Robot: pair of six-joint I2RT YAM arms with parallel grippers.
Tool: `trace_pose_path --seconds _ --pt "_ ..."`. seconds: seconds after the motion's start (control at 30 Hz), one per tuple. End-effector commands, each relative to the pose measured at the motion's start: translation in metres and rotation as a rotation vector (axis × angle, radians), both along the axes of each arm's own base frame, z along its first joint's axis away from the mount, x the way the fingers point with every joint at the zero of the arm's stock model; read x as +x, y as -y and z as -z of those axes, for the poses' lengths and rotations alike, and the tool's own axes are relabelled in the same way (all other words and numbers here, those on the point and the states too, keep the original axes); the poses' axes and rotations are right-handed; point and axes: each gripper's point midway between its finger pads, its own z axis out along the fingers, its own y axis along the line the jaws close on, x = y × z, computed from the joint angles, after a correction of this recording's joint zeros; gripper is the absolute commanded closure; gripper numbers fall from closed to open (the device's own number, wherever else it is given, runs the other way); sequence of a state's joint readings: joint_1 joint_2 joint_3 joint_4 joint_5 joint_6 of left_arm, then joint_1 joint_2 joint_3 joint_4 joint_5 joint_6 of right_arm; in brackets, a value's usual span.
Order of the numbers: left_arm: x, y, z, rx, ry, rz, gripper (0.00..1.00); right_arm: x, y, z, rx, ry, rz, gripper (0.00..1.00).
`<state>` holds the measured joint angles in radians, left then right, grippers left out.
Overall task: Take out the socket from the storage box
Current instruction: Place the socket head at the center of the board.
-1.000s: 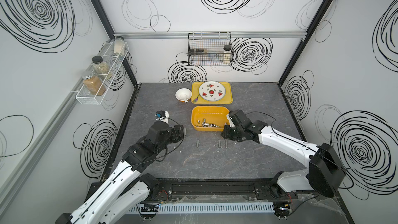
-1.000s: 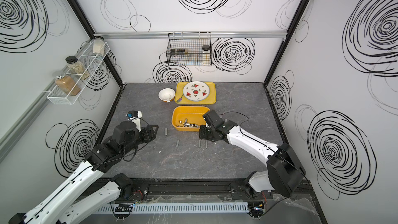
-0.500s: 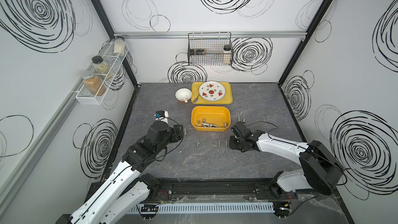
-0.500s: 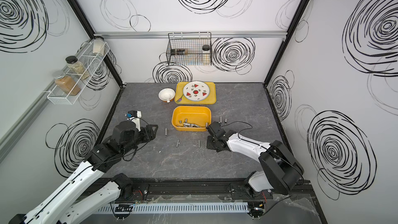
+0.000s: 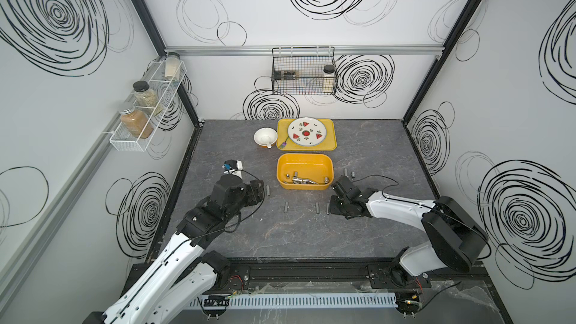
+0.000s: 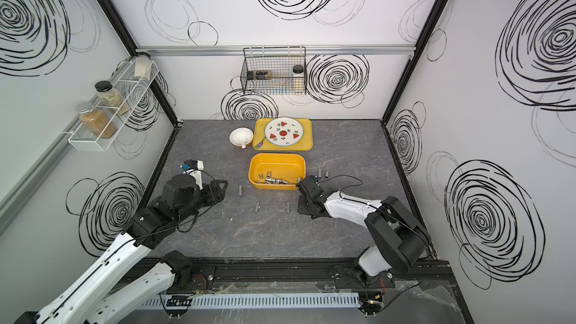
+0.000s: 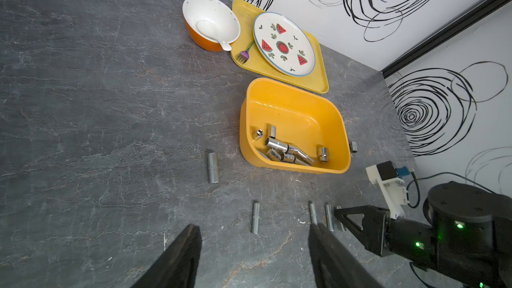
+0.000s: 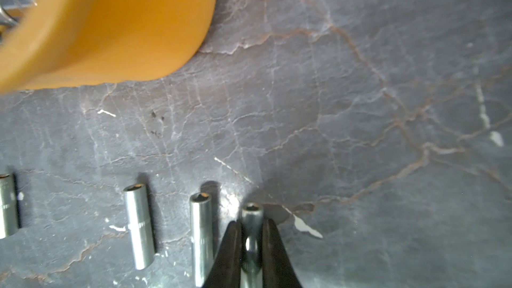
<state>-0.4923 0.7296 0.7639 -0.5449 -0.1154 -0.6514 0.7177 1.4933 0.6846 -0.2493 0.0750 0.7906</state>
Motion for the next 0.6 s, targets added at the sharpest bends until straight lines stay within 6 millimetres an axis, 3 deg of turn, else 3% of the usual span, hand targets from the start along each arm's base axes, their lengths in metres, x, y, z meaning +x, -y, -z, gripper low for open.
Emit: trace_pose_path --seconds 0.0,0.57 --pt "0.0018 0.0013 -0.0057 -0.013 0.029 0.008 0.31 -0.0009 0.0028 0.0057 -0.014 -0.007 0.015 0.94" --pt "0.0021 0.0014 -0.0052 -0.015 0.028 0.007 0.31 -0.0035 0.0053 0.0065 -0.021 -0.016 0.018 0.83"
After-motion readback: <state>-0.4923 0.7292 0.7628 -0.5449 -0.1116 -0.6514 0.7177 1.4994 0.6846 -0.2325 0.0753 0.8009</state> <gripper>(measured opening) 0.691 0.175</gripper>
